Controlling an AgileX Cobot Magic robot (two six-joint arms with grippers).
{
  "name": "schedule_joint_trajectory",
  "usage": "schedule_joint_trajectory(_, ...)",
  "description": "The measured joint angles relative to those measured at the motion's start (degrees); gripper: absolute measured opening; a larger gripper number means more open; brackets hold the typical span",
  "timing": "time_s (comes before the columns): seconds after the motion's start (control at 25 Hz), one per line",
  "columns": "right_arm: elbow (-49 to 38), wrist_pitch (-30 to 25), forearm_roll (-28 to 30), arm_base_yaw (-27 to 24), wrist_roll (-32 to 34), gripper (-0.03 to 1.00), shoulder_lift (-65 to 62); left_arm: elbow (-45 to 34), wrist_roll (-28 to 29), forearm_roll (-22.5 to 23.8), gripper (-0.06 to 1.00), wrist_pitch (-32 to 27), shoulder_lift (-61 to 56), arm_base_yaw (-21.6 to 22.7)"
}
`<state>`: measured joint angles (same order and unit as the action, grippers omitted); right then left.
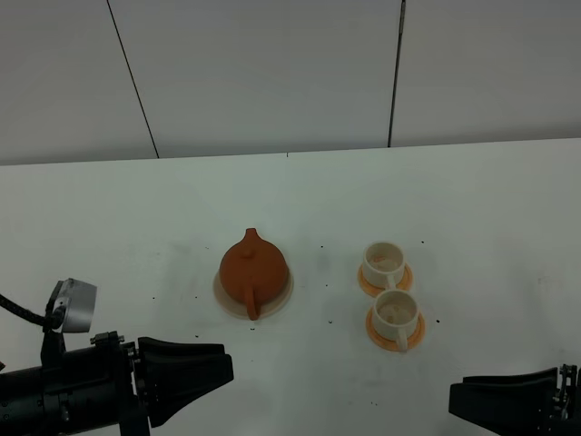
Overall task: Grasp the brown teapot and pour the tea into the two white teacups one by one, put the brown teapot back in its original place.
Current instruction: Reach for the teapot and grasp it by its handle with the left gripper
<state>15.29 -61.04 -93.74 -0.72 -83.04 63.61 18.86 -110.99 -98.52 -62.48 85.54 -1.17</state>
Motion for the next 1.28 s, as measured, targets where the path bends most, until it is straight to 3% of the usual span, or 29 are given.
schedule_joint_trajectory(0.28,9.1,6.1,8.9,0.0,12.6,0.41,-0.5,1.9,2.0,0.0,0.35,0.2,0.0,0.0)
schedule_joint_trajectory(0.44,15.0,7.6,19.1,0.0,22.3,0.41,-0.5,6.7,8.5,0.5,0.35,4.7,0.1,0.0)
schedule_joint_trajectory(0.72,21.1,10.6,39.0,0.0,40.8,0.39,-0.5,14.6,22.1,8.1,0.35,12.1,0.2,0.0)
schedule_joint_trajectory(0.84,22.2,10.2,48.7,0.0,50.0,0.37,-0.7,17.5,30.0,14.3,0.35,16.2,0.2,0.0)
schedule_joint_trajectory(1.0,22.2,8.6,61.3,0.0,59.8,0.36,-3.3,21.2,40.8,26.0,0.35,21.1,0.2,0.0)
schedule_joint_trajectory(1.28,22.2,3.2,79.6,0.0,75.3,0.36,-16.0,27.5,60.2,47.0,0.35,22.0,0.3,0.0)
